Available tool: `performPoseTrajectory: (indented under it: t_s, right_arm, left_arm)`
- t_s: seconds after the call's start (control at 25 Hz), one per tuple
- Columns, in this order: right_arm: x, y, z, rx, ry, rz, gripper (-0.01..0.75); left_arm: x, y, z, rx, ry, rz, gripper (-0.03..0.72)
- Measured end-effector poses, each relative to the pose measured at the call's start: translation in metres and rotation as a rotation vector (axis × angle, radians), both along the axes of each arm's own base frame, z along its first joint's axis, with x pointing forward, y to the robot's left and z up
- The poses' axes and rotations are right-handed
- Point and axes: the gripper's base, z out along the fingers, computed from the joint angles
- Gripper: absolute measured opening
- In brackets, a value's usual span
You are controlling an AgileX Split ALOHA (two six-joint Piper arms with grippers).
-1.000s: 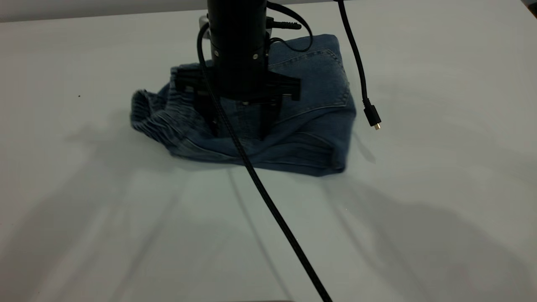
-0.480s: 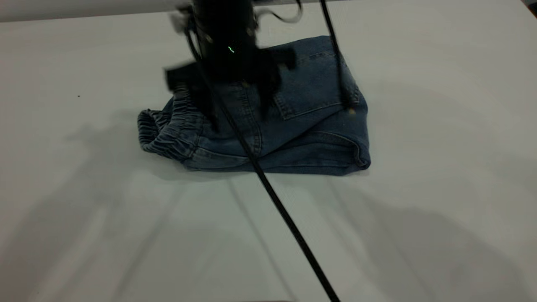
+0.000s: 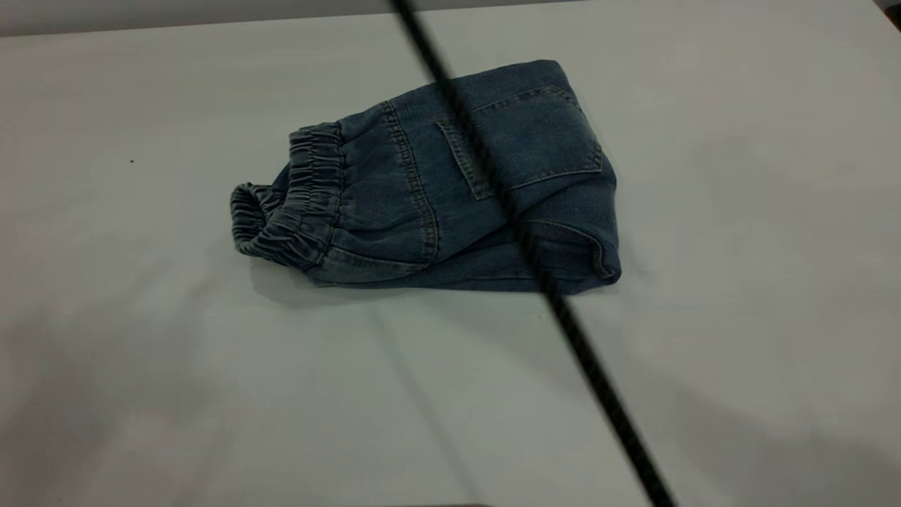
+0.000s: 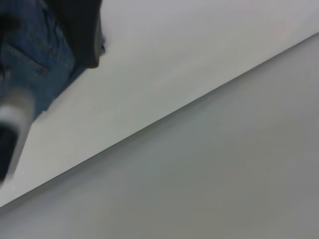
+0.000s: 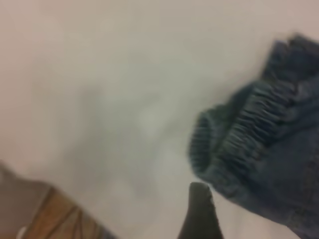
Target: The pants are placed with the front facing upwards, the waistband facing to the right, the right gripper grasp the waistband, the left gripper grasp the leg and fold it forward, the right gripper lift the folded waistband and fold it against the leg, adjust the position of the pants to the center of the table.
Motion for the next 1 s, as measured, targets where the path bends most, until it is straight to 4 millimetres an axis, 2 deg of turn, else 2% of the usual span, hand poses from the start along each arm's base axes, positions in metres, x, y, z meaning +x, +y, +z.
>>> performPoseTrajectory:
  t_s: [0.12, 0.24, 0.36, 0.44, 0.56, 0.72, 0.84, 1.0]
  right_arm:
    - [-0.028, -0.009, 0.045, 0.072, -0.066, 0.079, 0.459]
    - [-0.060, -0.023, 0.077, 0.107, -0.109, 0.140, 0.459]
    - [-0.091, -0.048, 0.097, 0.108, -0.126, 0.178, 0.459]
    - [-0.111, -0.072, 0.106, 0.100, -0.137, 0.188, 0.459]
    - [-0.138, -0.107, 0.109, 0.069, -0.152, 0.185, 0.459]
    - [-0.172, -0.150, 0.096, 0.027, -0.139, 0.181, 0.459]
    - [-0.193, -0.177, 0.077, -0.020, -0.125, 0.176, 0.459]
    - [-0.215, -0.212, 0.045, -0.105, -0.111, 0.136, 0.459]
  left_arm:
    - [-0.032, 0.010, 0.007, 0.008, 0.016, -0.003, 0.337]
    - [-0.062, 0.020, 0.009, 0.016, 0.057, -0.004, 0.337]
    - [-0.091, 0.029, 0.006, 0.032, 0.122, -0.004, 0.337]
    - [-0.107, 0.034, 0.010, 0.007, 0.088, 0.002, 0.337]
    - [-0.124, 0.040, 0.012, -0.027, 0.053, 0.012, 0.337]
    - [-0.139, 0.045, -0.013, -0.027, 0.081, 0.016, 0.337]
    - [-0.141, 0.046, -0.046, -0.006, 0.154, 0.020, 0.337]
    - [-0.138, 0.045, -0.100, 0.006, 0.307, 0.046, 0.337]
